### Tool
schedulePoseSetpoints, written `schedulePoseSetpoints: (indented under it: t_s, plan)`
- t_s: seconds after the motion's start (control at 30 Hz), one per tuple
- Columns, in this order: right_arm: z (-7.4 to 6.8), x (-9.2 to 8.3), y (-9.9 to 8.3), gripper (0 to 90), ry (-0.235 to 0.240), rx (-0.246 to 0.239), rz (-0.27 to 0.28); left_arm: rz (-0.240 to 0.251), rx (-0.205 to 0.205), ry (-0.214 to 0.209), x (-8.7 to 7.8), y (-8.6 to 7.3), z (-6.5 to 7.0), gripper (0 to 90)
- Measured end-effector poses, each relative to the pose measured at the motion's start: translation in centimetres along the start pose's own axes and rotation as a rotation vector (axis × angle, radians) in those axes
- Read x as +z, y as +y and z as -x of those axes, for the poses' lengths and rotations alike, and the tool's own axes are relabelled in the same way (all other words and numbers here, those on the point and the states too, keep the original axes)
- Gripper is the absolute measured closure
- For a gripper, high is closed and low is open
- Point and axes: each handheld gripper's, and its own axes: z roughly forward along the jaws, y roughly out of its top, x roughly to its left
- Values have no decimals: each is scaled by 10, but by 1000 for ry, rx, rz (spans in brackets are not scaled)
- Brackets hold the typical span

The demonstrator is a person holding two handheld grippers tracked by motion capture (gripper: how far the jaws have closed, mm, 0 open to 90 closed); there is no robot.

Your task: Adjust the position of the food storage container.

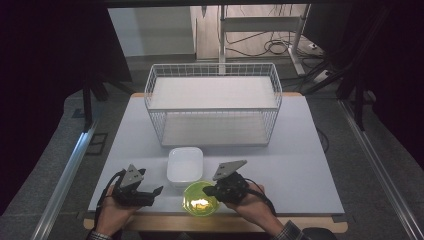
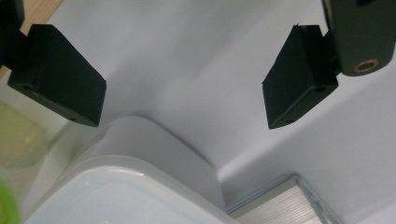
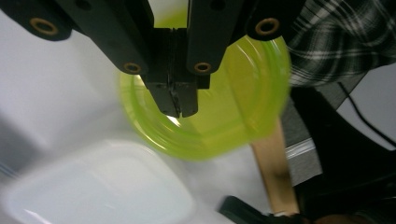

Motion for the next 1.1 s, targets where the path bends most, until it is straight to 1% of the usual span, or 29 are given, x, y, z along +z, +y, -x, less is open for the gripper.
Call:
schedulePoseSetpoints:
  t_s: [0.03, 0.1, 0.23, 0.33, 0.43, 0.5, 0.6, 0.67, 0.77, 0.87, 0.93, 1.0, 1.03, 1.1]
  plan:
    - [-4, 5, 4, 896, 10, -12, -4, -7, 0, 13, 0, -1, -2, 135]
    - [-10, 14, 11, 896, 27, -31, -14, -8, -8, 20, -1, -2, -4, 135]
    - [-23, 34, 24, 896, 62, -70, -31, -9, -22, 27, -2, -3, -7, 136]
    - [-30, 45, 30, 896, 82, -86, -38, -9, -32, 30, -1, -3, -8, 136]
    - [-38, 54, 35, 896, 92, -106, -52, -21, -22, 29, 0, -3, -7, 136]
    - [-43, 59, 36, 896, 91, -128, -69, -25, -17, 31, 1, -3, -6, 136]
    - [-44, 64, 34, 896, 85, -139, -98, -25, -16, 29, 1, -3, -6, 136]
    - [-42, 62, 32, 896, 96, -118, -95, -27, -17, 28, 1, -3, -6, 136]
    - [-39, 59, 30, 896, 87, -115, -95, -31, -15, 27, 1, -3, -6, 136]
    - [-31, 48, 23, 896, 72, -90, -97, -39, -7, 26, 2, -3, -5, 136]
    - [-30, 45, 21, 896, 69, -84, -95, -44, -6, 25, 3, -3, -5, 136]
    - [-26, 38, 16, 896, 58, -67, -96, -46, -7, 24, 3, -3, -5, 136]
    - [-22, 31, 11, 896, 49, -60, -97, -46, -7, 25, 4, -3, -5, 136]
    - [-19, 26, 7, 896, 37, -51, -98, -48, -6, 26, 4, -3, -4, 136]
